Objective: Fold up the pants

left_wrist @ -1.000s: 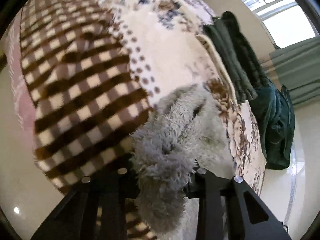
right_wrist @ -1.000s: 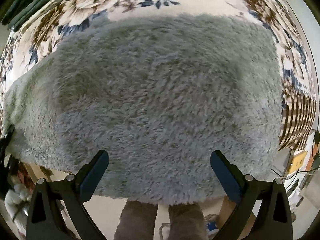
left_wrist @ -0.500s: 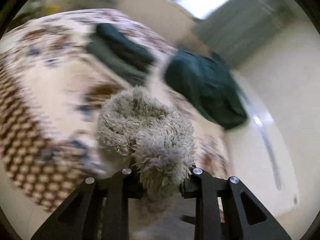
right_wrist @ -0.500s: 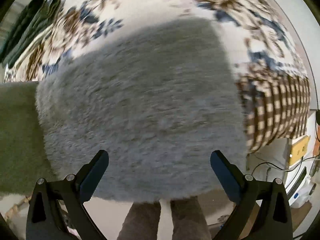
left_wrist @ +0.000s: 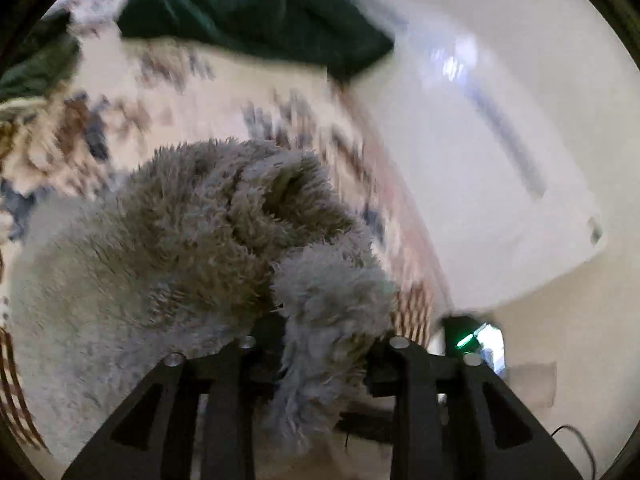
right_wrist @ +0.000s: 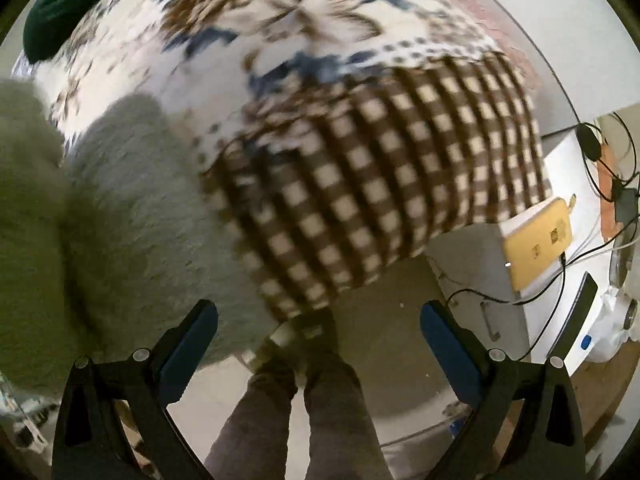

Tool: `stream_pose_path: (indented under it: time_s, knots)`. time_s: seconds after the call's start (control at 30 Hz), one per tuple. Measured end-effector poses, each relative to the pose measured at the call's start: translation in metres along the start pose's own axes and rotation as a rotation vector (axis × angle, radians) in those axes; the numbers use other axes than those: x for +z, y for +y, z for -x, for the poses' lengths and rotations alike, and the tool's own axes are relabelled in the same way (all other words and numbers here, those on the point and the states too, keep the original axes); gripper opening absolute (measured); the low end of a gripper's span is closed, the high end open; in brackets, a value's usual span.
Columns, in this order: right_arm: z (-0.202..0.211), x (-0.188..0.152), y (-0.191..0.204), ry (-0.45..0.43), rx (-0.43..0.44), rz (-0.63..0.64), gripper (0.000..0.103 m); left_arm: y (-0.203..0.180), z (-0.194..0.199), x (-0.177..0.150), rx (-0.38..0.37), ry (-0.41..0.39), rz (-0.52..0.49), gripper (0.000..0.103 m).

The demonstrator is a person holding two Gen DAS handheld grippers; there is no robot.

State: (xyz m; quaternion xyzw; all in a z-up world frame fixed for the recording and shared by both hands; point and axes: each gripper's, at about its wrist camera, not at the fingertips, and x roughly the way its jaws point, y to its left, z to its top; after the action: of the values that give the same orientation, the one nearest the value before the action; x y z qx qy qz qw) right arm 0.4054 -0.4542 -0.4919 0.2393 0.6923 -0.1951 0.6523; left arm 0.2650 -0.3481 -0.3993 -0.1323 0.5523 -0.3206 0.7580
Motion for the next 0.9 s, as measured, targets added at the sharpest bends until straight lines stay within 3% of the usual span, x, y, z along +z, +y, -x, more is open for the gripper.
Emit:
stream_pose_path:
  time_s: [0.03, 0.07, 0.13, 0.17, 0.2, 0.3, 0.47, 0.7, 0.77, 0.8, 0.83, 0.9]
  knots:
    - [0.002, 0.002, -0.004, -0.018, -0.001, 0.001, 0.071, -0.006, -0.008, -0.002, 0.025, 0.036, -0.017, 0.032]
    - [0.005, 0.004, -0.009, -0.035, -0.014, 0.006, 0.067, -0.013, -0.013, -0.004, 0.054, 0.053, -0.049, 0.037]
    - [0.009, 0.008, -0.017, -0.063, 0.002, -0.009, 0.067, -0.028, -0.015, -0.008, 0.074, 0.064, -0.114, 0.059]
    - [0.011, 0.012, -0.022, -0.065, 0.048, -0.019, 0.067, -0.032, -0.014, -0.008, 0.058, 0.065, -0.13, 0.077]
    - [0.011, 0.018, -0.023, -0.06, 0.092, -0.017, 0.068, -0.037, -0.012, -0.008, 0.031, 0.07, -0.14, 0.084]
    - [0.011, 0.032, -0.014, -0.064, 0.249, -0.025, 0.09, -0.041, 0.001, -0.001, 0.008, 0.071, -0.124, 0.085]
    - [0.015, 0.043, 0.026, -0.06, 0.486, 0.043, 0.093, -0.004, 0.044, 0.03, 0.079, -0.008, -0.058, 0.085]
    - [-0.015, 0.052, 0.097, 0.028, 0.507, 0.156, 0.095, 0.118, 0.074, 0.046, 0.372, -0.047, 0.141, 0.085]
    - [-0.03, 0.049, 0.111, 0.062, 0.435, 0.201, 0.081, 0.142, 0.071, 0.042, 0.404, -0.031, 0.185, 0.085]
    - [-0.031, 0.046, 0.116, 0.042, 0.412, 0.219, 0.05, 0.153, 0.068, 0.041, 0.418, -0.019, 0.205, 0.085]
    - [-0.026, 0.042, 0.119, 0.01, 0.38, 0.237, 0.033, 0.16, 0.063, 0.039, 0.427, -0.01, 0.215, 0.085]
    - [-0.013, 0.037, 0.115, -0.054, 0.376, 0.236, 0.023, 0.171, 0.052, 0.036, 0.434, 0.027, 0.23, 0.085]
